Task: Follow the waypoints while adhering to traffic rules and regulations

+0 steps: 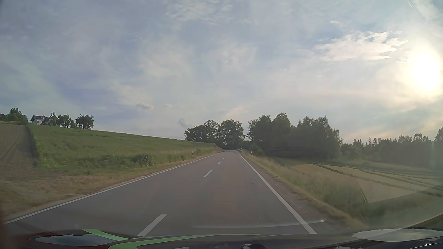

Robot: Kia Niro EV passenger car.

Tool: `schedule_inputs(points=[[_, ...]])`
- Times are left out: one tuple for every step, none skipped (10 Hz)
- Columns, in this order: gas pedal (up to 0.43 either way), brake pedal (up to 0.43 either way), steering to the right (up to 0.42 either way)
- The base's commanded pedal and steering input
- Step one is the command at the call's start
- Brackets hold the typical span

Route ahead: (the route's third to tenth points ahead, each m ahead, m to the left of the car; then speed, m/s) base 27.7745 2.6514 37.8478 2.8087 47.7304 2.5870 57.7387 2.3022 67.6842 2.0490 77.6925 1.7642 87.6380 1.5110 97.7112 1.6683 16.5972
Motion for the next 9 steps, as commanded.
schedule_inputs(points=[[0.390,0.000,-0.005],[0.390,0.000,-0.004],[0.390,0.000,-0.004],[0.390,0.000,-0.003],[0.390,0.000,-0.002],[0.390,0.000,0.000],[0.390,0.000,0.002],[0.390,0.000,0.001],[0.390,0.000,0.001]])
